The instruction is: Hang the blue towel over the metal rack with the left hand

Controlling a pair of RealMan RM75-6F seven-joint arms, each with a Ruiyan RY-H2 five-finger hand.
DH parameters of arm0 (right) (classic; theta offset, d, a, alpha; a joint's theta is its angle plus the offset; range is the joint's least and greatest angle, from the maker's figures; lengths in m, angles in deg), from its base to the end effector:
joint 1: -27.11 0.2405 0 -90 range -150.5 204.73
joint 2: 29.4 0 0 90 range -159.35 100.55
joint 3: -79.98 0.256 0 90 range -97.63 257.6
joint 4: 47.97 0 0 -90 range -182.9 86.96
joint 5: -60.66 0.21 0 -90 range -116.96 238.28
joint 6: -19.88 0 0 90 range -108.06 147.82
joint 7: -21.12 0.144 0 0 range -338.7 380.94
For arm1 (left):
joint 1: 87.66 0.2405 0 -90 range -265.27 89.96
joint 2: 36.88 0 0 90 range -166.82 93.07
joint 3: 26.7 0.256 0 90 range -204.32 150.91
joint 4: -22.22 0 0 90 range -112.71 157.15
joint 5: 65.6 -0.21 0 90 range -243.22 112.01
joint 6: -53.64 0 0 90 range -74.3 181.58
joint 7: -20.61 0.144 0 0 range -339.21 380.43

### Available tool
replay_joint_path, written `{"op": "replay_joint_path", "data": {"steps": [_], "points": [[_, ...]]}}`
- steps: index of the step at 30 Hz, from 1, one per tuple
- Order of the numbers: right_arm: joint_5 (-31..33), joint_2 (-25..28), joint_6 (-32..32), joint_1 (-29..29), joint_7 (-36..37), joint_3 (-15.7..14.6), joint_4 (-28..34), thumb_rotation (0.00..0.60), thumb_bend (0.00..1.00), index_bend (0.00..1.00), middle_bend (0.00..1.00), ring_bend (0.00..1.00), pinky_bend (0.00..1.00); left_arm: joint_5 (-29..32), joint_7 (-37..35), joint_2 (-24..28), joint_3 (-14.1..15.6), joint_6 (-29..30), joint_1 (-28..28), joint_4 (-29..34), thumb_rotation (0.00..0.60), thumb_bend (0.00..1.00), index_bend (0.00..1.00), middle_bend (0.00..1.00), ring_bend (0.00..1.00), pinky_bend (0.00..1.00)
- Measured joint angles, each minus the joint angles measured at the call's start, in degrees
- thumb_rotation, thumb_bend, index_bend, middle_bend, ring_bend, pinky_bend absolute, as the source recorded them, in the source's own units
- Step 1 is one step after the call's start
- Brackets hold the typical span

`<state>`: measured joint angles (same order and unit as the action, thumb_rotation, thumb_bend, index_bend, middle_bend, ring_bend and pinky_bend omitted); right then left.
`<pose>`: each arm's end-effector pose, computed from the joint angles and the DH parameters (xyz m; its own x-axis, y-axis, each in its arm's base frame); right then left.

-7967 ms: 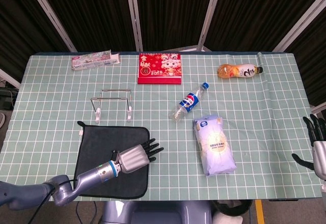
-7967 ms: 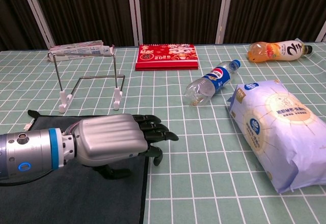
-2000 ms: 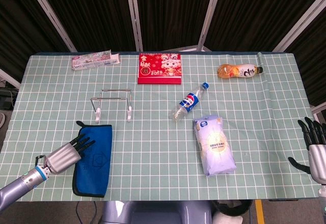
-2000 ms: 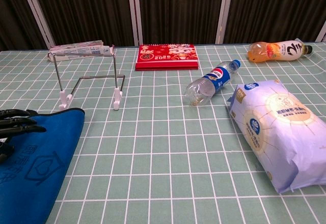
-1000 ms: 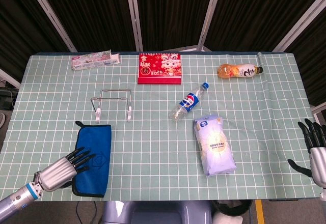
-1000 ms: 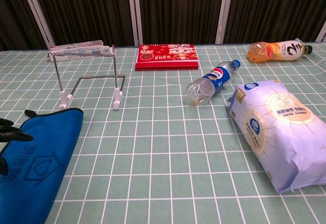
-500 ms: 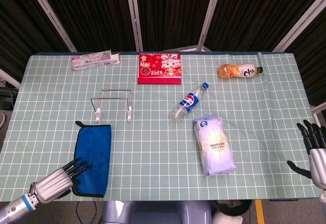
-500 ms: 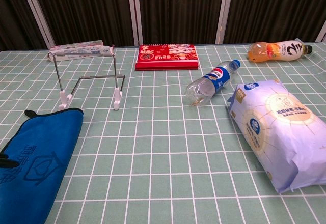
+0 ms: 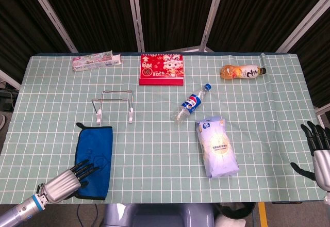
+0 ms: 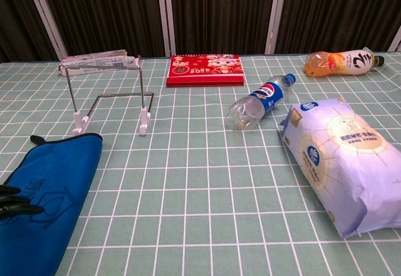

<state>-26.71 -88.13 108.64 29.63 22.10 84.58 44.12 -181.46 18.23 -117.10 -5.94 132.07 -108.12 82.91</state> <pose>-0.3148 -0.1745 0.2010 0.4677 0.0799 0.8803 -0.8832 0.0030 0.4690 -0.3255 0.1579 0.0307 0.7625 0.2272 0.6058 0.5185 -0.7747 -0.3620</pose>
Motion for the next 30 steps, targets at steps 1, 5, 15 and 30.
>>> {"op": "replay_joint_path", "data": {"steps": [1,5,15,30], "points": [[0.1,0.0,0.0,0.0,0.2,0.0,-0.1,0.600,0.00,0.00,0.00,0.00,0.00,0.0,0.4,-0.3,-0.1,-0.6,-0.3,0.2,0.600,0.34,0.50,0.00,0.00,0.00],[0.4,0.2,0.0,-0.1,0.7,0.1,-0.3,0.600,0.00,0.00,0.00,0.00,0.00,0.1,1.1,-0.6,-0.3,-1.7,-0.8,0.8,0.600,0.34,0.50,0.00,0.00,0.00],[0.7,0.4,0.0,-0.2,1.2,0.3,-0.4,0.600,0.00,0.00,0.00,0.00,0.00,0.2,1.2,0.2,-0.1,-2.0,-1.3,1.8,0.600,0.34,0.50,0.00,0.00,0.00],[0.7,0.4,0.0,-0.2,1.3,0.3,-0.4,0.600,0.00,0.00,0.00,0.00,0.00,-0.1,-0.5,0.0,1.1,-0.6,0.0,-1.5,0.600,0.34,0.49,0.00,0.00,0.00]]}}
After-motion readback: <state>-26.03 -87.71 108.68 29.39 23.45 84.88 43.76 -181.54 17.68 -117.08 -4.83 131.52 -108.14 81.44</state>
